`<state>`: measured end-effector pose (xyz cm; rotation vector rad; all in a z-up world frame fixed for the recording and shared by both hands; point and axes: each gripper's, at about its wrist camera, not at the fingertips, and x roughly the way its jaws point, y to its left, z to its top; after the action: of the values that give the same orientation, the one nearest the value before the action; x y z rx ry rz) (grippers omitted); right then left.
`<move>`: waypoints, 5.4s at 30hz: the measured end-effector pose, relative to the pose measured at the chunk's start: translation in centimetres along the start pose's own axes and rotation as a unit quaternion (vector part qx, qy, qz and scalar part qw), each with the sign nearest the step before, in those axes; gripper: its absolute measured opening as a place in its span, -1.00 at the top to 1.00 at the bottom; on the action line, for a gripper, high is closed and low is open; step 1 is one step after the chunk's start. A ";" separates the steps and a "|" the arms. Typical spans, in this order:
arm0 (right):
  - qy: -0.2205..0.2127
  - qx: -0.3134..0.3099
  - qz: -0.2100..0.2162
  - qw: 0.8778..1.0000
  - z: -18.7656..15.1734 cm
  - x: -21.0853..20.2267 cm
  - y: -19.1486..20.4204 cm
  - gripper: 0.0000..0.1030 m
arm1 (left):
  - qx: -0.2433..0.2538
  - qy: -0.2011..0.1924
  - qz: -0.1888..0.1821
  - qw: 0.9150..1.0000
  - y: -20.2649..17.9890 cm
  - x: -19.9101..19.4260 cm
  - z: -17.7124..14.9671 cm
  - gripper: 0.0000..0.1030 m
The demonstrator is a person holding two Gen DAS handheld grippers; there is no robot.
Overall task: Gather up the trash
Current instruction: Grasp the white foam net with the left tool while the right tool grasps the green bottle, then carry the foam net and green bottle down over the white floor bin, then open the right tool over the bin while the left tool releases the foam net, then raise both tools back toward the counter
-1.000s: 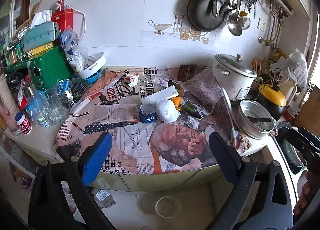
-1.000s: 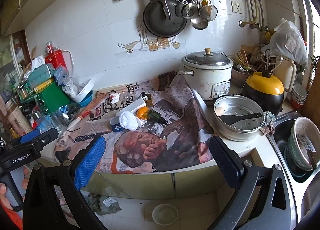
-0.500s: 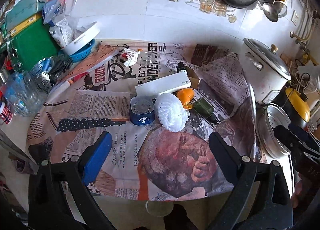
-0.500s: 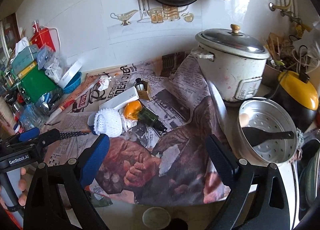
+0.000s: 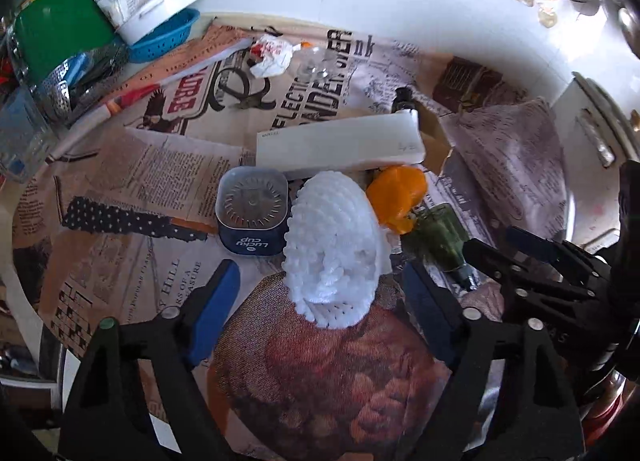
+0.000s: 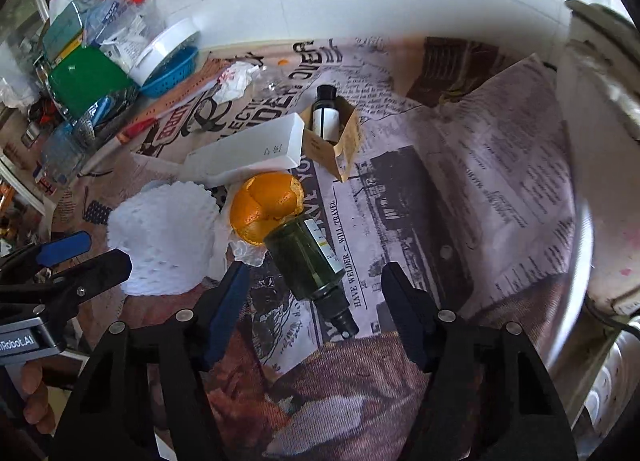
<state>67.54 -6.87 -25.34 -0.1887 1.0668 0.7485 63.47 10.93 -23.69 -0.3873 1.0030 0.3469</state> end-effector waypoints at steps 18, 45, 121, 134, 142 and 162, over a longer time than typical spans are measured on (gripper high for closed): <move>0.013 0.053 0.007 0.999 -1.7 0.2 0.4 0.12 | 0.007 -0.021 -0.044 0.999 1.1 -1.0 -1.3 0.58; -0.133 0.182 -0.083 0.971 -16.1 -17.9 14.5 0.13 | 0.162 -0.066 -0.165 0.971 7.5 -19.1 -15.2 0.58; 0.017 0.214 -0.070 0.974 -32.9 -2.0 13.3 0.00 | 0.109 0.105 -0.092 0.984 13.0 1.4 -35.4 0.02; -0.133 0.201 -0.112 0.964 -26.5 -21.0 23.2 -0.02 | 0.134 -0.073 -0.129 0.980 16.3 -23.5 -25.2 -0.20; -0.238 0.176 -0.154 0.943 -23.5 -26.2 30.0 -0.39 | 0.151 -0.166 -0.143 0.964 17.9 -33.2 -22.5 -0.50; -0.267 0.140 -0.124 0.945 -15.1 -27.7 18.5 -0.55 | 0.127 -0.187 -0.083 0.971 8.8 -28.7 -12.3 -0.85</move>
<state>37.43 -13.28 -5.56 0.1219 0.6029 0.3766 36.17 9.95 -6.21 -0.1616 0.6288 0.1292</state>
